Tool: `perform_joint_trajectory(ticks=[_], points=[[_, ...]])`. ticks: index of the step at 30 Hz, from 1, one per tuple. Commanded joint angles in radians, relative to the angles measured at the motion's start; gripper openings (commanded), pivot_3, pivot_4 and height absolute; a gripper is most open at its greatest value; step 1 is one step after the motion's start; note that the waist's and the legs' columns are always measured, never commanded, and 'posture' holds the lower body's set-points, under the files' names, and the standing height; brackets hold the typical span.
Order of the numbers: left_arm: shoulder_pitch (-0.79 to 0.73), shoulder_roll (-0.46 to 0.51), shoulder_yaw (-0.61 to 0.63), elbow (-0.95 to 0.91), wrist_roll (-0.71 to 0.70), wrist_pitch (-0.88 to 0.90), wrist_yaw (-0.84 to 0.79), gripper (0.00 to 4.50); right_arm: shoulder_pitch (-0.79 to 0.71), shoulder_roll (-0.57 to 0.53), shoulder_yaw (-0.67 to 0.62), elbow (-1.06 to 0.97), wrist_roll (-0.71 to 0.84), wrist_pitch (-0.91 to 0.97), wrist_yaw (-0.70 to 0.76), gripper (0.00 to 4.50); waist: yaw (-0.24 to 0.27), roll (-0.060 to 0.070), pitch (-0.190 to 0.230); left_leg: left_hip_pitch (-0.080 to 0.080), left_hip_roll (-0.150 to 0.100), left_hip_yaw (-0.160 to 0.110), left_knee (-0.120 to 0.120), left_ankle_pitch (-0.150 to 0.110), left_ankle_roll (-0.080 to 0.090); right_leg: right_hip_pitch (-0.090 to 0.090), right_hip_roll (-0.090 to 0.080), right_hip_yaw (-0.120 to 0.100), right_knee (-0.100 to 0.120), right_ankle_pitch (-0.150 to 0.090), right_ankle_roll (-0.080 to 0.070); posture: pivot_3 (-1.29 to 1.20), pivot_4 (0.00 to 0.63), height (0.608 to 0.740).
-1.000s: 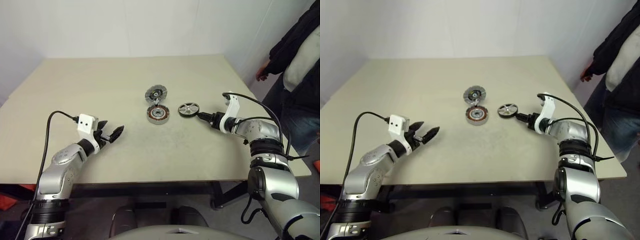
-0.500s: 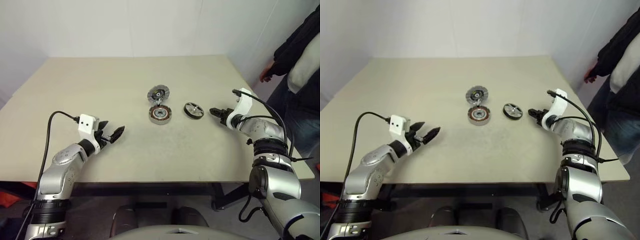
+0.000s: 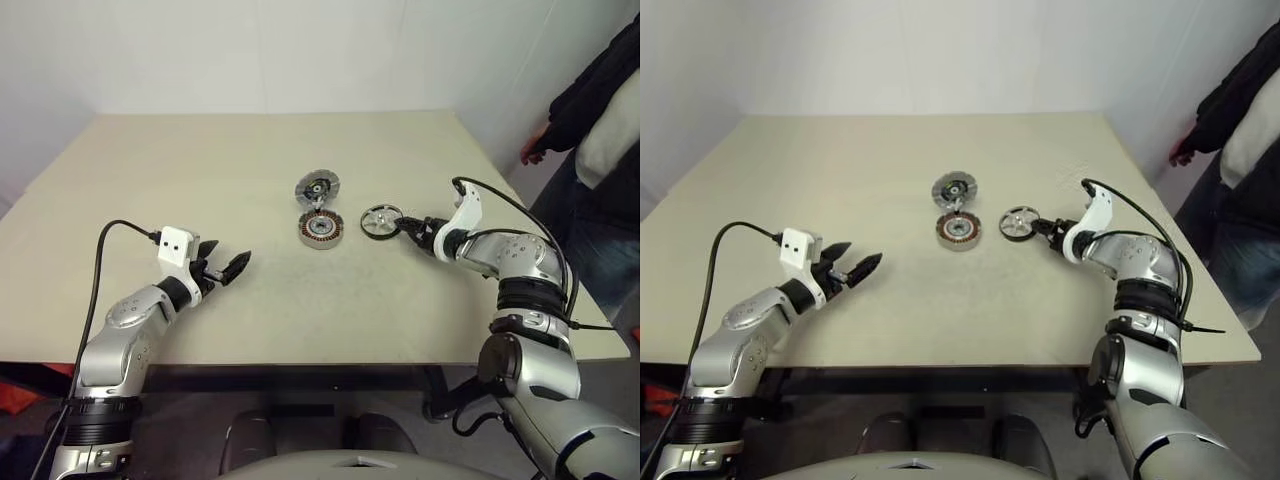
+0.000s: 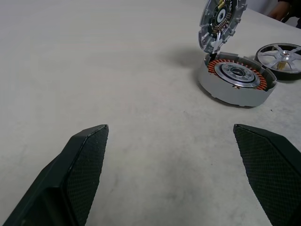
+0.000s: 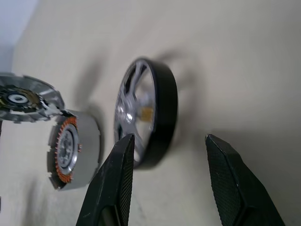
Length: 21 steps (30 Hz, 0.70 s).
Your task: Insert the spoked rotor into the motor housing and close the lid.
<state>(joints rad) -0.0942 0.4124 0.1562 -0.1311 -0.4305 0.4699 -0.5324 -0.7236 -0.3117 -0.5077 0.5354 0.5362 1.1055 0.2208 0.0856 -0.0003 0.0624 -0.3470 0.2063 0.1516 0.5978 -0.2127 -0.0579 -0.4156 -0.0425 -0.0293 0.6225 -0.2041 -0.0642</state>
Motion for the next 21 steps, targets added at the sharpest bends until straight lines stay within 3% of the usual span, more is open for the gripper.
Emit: perform_joint_trajectory(ticks=[1, 11, 19, 21], points=[[-0.009, 0.015, 0.016, -0.028, -0.002, -0.008, -0.004, 4.5, -0.01, 0.003, -0.011, -0.034, 0.025, -0.005, -0.005, 2.66, 0.002, 0.0, 0.0, 0.0, 0.0, 0.0, 0.0, 0.0, 0.0, 0.0, 0.0, 0.0, 0.0, 0.0, 0.0, 0.0, 0.0, 0.74], [-0.017, 0.021, 0.011, -0.024, 0.012, -0.01, -0.002, 4.5, -0.053, 0.109, -0.05, 0.037, 0.048, -0.128, -0.057, 2.66, -0.004, 0.0, 0.0, 0.001, 0.0, 0.0, -0.001, 0.001, -0.002, 0.0, 0.0, 0.0, 0.001, -0.001, 0.002, 0.0, 0.0, 0.74], [-0.015, 0.022, 0.013, -0.026, 0.014, -0.008, 0.0, 4.5, -0.064, 0.121, -0.047, 0.037, 0.055, -0.138, -0.061, 2.66, -0.004, 0.0, 0.0, 0.0, 0.0, 0.0, -0.001, 0.001, -0.002, 0.0, 0.0, 0.0, 0.0, -0.001, 0.001, 0.0, 0.0, 0.74], [-0.014, 0.022, 0.012, -0.025, 0.015, -0.009, 0.0, 4.5, -0.066, 0.122, -0.048, 0.039, 0.055, -0.142, -0.064, 2.26, -0.004, 0.0, 0.0, 0.001, 0.0, 0.0, -0.001, 0.001, -0.002, 0.0, 0.0, 0.0, 0.0, -0.001, 0.001, 0.0, 0.0, 0.74]])
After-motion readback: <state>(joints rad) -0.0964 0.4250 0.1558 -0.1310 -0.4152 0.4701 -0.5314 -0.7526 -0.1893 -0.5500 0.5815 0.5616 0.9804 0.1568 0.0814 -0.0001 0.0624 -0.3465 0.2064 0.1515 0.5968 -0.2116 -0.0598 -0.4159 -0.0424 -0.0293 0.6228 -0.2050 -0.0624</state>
